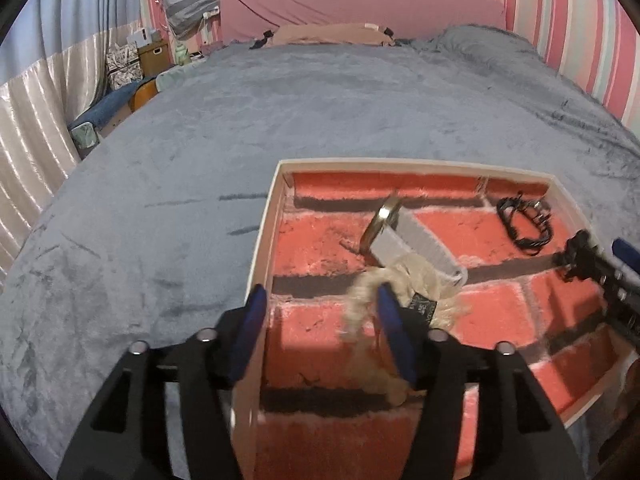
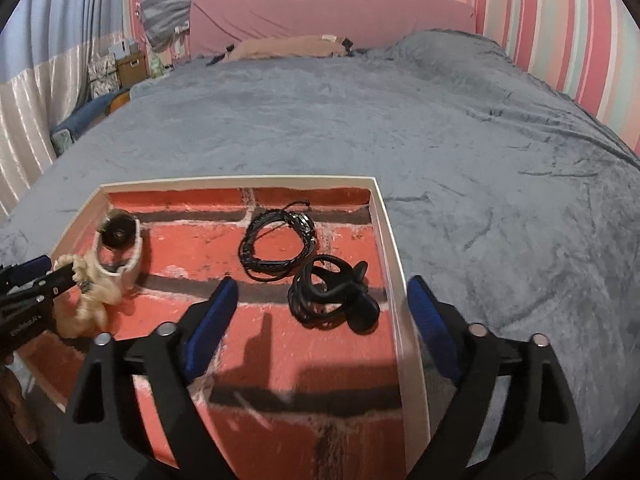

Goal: Organize jewelry
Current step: 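Carry the cream scrunchie and black clip into the tray and release both, then withdraw both tools from the tray toward the bead bracelet and hair tie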

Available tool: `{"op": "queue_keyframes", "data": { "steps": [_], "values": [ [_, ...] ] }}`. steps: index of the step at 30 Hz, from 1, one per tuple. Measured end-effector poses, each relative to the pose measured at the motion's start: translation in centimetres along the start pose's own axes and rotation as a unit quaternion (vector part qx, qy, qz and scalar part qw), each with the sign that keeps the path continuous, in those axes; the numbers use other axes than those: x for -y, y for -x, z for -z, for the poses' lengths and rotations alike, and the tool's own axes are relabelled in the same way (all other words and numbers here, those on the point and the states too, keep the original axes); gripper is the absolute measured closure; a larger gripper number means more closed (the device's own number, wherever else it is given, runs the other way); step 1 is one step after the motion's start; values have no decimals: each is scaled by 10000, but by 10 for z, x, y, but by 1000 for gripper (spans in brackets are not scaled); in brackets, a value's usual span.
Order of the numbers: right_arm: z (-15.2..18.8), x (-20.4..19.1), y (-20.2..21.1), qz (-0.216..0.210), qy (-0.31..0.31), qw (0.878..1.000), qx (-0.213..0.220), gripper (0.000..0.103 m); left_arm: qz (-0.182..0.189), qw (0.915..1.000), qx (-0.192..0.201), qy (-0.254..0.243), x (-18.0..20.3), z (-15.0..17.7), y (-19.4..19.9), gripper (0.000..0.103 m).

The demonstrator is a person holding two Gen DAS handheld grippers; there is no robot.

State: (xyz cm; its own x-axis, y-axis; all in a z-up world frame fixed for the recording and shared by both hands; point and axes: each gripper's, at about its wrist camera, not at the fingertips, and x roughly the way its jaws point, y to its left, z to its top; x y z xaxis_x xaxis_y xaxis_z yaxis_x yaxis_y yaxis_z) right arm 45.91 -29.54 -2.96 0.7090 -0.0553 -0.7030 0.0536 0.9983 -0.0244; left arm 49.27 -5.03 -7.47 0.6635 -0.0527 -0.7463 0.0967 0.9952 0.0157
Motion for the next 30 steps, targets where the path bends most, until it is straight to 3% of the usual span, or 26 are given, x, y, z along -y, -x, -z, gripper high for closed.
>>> {"op": "queue_keyframes", "data": {
  "steps": [10,18,30],
  "values": [
    [26,-1,61,15,156,9994,295,4,213,9989,396,133,-3,18,84,28],
    [63,-8,113,28,372,9987,336,4,100,9979,648,1,-21,68,144,26],
    [125,1,174,72,185,9991,382,4,-156,9967,793,-52,-59,146,205,26]
  ]
}}
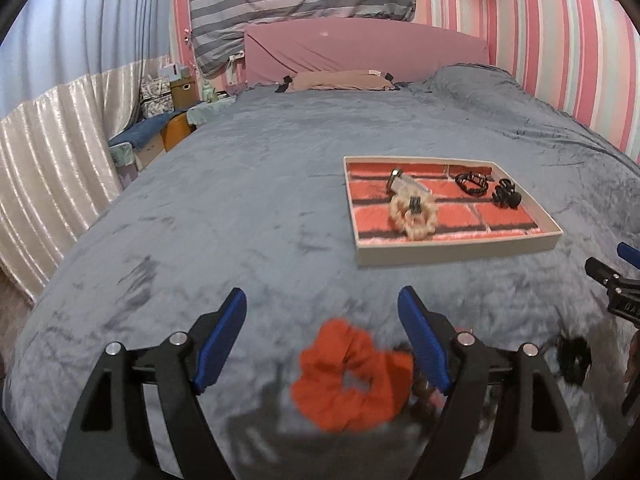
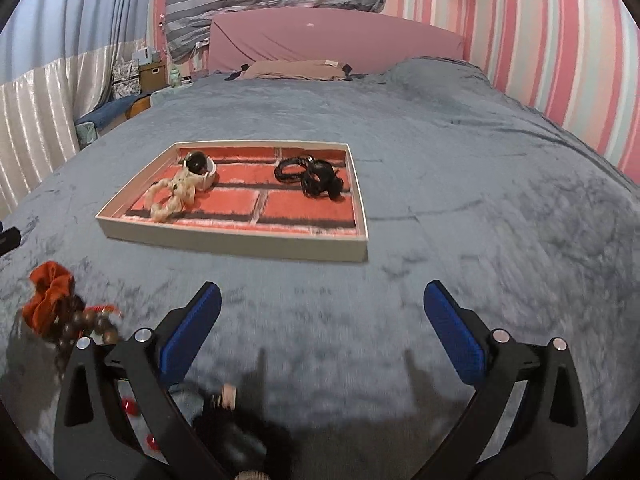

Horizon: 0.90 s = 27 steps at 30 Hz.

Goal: Organize jewelry
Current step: 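Withdraw both tools from the tray toward the bead bracelet and hair tie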

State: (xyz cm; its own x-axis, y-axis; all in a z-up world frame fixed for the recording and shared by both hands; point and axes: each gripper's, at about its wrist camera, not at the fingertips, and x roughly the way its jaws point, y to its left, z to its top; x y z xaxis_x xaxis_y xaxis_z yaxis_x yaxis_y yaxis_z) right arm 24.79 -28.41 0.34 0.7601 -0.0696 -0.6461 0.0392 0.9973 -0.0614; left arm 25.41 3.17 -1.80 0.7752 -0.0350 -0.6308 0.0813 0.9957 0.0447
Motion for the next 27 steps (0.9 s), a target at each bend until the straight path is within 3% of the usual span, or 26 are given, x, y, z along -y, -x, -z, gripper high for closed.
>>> {"op": "queue_keyframes", "data": {
  "steps": [7,15,20,27],
  "values": [
    [32,-8,26,10,-124,9999,39,4,81,9997,-117,214,-14,31,11,26],
    [50,-36,34,-158,-107,9998,-12,5,151,9995,-204,166,-16,43,3,26],
    [55,-52,26,-190,59,9997,-126,13,248,9993,-206,190,-19,45,-4,26],
    [53,-64,11,-233,252,9988,-350,36,352,9988,-237,228,-24,48,-16,26]
  ]
}}
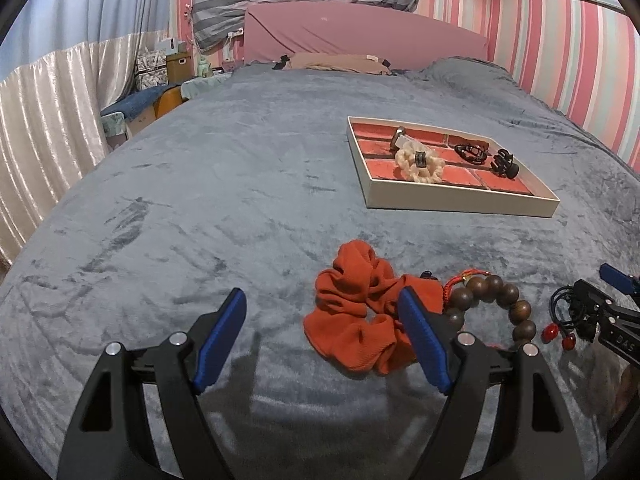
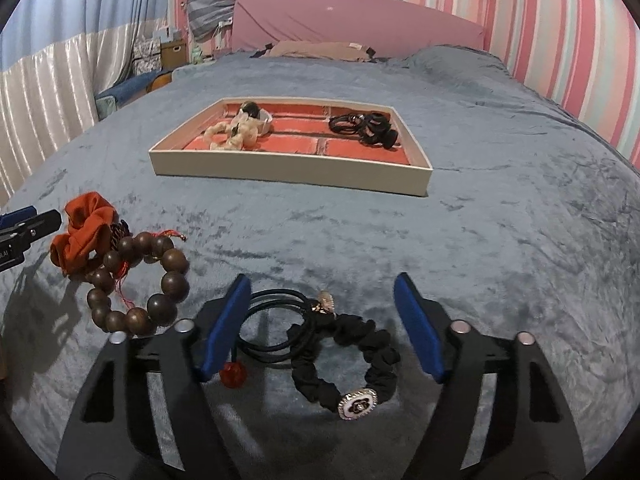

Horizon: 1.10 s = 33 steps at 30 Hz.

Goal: Organize jewelry
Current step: 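Withdraw both tools from the tray toward the bead bracelet and hair tie, then grasp the orange scrunchie with the left tool while the right tool grasps the black red-ball hair tie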

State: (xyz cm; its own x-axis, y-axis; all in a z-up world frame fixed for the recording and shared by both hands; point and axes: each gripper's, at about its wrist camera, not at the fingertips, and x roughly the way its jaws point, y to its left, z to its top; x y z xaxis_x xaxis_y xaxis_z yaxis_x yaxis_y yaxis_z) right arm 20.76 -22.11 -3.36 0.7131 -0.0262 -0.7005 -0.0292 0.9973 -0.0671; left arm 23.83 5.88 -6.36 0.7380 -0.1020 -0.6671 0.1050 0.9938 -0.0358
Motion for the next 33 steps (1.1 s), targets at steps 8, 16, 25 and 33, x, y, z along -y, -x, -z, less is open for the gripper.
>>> {"op": "queue_keyframes", "data": {
  "steps": [8,16,25,33],
  "values": [
    [2,-9,-13,-74,164,9997,-186,62,79,9999,-50,63,-8,-1,-7,27],
    [5,-9,-12,-178,146,9996,-162,84,146,9998,-87,-76,-1,2,-11,33],
    [7,-10,-15,-255,157,9992,-261,99,349,9988,-336,0,-3,4,-22,60],
    [8,-10,-16,-346,212,9986,-325,98,395,9983,-432,37,-4,5,-27,69]
  ]
}}
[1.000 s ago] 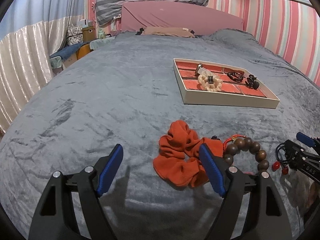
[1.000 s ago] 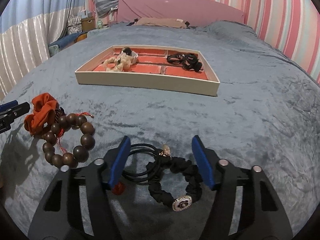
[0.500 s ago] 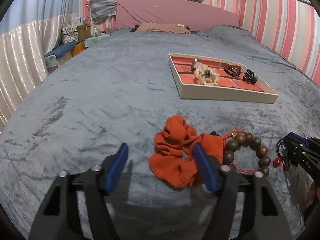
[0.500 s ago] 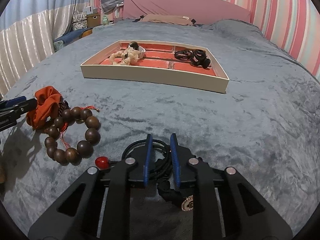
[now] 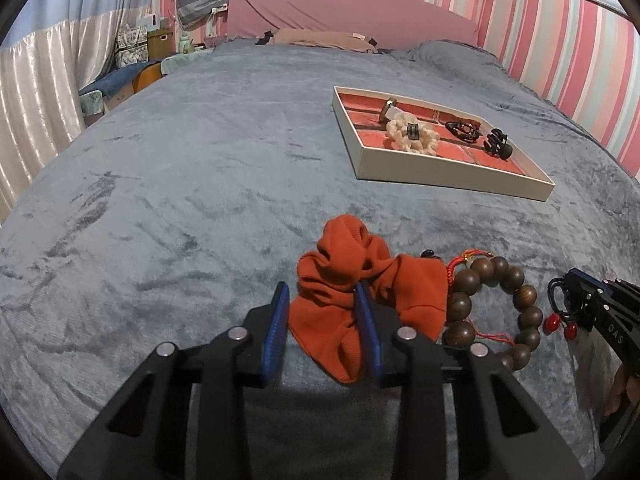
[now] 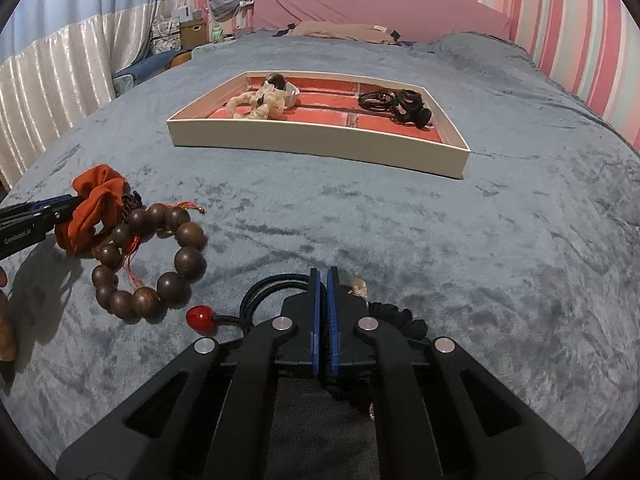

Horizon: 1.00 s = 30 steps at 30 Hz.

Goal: Organize jewelry
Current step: 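Grasp the orange scrunchie with the left tool while the right tool grasps the black red-ball hair tie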

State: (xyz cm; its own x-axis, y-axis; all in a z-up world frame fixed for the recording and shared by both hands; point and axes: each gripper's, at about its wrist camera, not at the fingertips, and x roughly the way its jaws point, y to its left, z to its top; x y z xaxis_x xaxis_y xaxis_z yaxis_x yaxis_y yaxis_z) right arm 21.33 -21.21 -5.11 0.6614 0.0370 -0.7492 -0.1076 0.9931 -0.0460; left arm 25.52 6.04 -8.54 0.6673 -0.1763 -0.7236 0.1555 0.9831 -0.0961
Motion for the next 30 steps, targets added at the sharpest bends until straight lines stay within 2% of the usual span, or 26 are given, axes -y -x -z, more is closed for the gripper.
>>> {"op": "queue_keyframes", "data": {
  "steps": [8,12,14,15,16,17,24,27,30],
  "values": [
    [3,4,-2,-162,-99,9997,-138,97,-12,10000,8,-15,1,1,-1,69],
    [3,4,-4,-199,-136,9995,-189,96,31,10000,5,-53,2,3,-1,78],
    [3,4,-1,-206,-145,9996,-130,82,33,10000,3,-47,3,3,-2,78],
    [4,4,-1,-224,-134,9996,-104,70,28,10000,-1,-41,2,4,-2,78],
    [4,3,1,-217,-110,9997,-68,64,25,10000,3,-38,2,4,-1,78],
    [4,1,2,-219,-82,9997,-44,64,21,10000,3,-39,2,4,-1,78],
    [4,3,-1,-241,-125,9996,-114,65,-1,10000,9,-57,2,4,-1,78],
    [5,5,-4,-255,-171,9994,-166,87,4,10000,-2,-56,3,4,-2,82],
    [5,7,-6,-282,-235,9991,-208,94,7,10000,-4,-52,3,4,-3,86]
  ]
}}
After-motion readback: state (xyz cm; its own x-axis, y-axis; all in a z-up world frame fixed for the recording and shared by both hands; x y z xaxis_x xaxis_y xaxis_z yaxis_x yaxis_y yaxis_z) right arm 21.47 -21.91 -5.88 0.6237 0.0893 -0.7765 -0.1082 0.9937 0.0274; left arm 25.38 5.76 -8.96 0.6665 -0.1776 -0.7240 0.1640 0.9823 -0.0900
